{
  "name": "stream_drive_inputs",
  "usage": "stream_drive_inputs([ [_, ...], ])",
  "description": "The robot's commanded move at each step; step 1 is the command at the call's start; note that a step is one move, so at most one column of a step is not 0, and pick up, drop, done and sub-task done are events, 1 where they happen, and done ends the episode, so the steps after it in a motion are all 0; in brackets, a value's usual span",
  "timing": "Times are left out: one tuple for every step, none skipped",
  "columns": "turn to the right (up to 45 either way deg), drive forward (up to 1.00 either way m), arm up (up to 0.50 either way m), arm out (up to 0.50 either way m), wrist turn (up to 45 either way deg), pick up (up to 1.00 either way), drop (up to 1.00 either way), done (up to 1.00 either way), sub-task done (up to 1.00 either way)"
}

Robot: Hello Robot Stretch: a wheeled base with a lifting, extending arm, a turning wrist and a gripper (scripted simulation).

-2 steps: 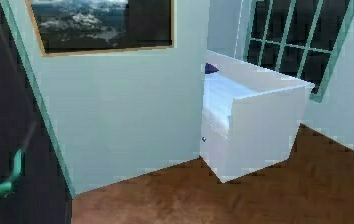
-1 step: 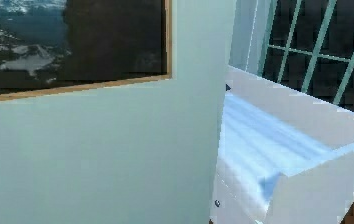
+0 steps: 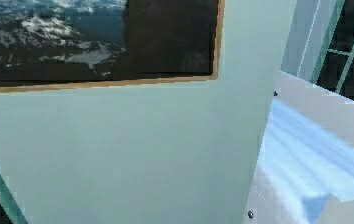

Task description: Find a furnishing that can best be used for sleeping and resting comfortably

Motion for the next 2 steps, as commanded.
stream_drive_inputs([
  [0.0, 0.05, 0.0, 0.0, 0.0, 0.0, 0.0, 0.0, 0.0],
  [24.0, 0.0, 0.0, 0.0, 0.0, 0.0, 0.0, 0.0, 0.0],
])
